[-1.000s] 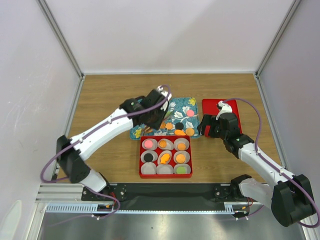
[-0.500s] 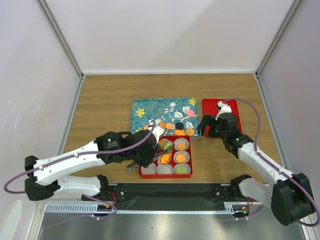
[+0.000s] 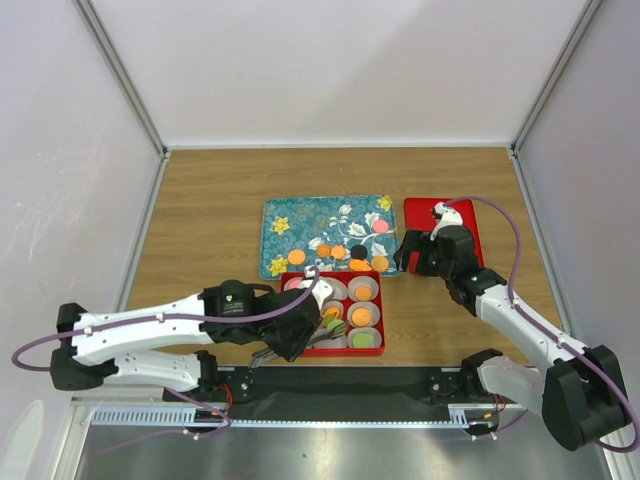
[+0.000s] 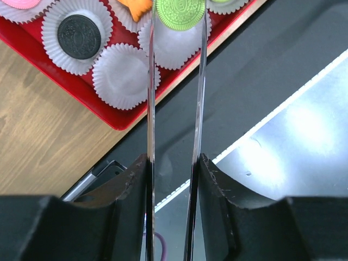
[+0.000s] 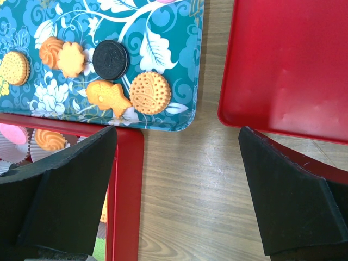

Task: Pack the cookies

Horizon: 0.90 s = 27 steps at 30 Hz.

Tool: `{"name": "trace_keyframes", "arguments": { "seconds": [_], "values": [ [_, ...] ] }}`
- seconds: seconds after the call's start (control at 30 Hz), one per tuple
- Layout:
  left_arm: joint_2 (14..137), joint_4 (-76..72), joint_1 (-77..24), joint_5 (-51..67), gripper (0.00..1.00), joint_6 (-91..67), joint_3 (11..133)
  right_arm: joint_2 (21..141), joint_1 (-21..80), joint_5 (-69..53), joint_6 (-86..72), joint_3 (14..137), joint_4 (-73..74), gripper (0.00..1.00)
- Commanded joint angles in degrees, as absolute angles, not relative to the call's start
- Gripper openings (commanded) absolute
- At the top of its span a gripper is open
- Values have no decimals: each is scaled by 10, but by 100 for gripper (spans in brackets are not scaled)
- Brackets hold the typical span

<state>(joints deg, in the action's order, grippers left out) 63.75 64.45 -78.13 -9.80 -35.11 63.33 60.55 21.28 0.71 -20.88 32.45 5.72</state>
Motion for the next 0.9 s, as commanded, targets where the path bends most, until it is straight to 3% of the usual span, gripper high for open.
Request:
{"name": "trace_keyframes", "arguments": {
  "seconds": [0.0,0.87],
  "values": [
    [641,642,-790,-92,42,-367,632,604,217,17,-202,342,45,100],
    [642,624,-793,-81,50,-370,609,597,216,13,-203,344,47,100]
  ]
}}
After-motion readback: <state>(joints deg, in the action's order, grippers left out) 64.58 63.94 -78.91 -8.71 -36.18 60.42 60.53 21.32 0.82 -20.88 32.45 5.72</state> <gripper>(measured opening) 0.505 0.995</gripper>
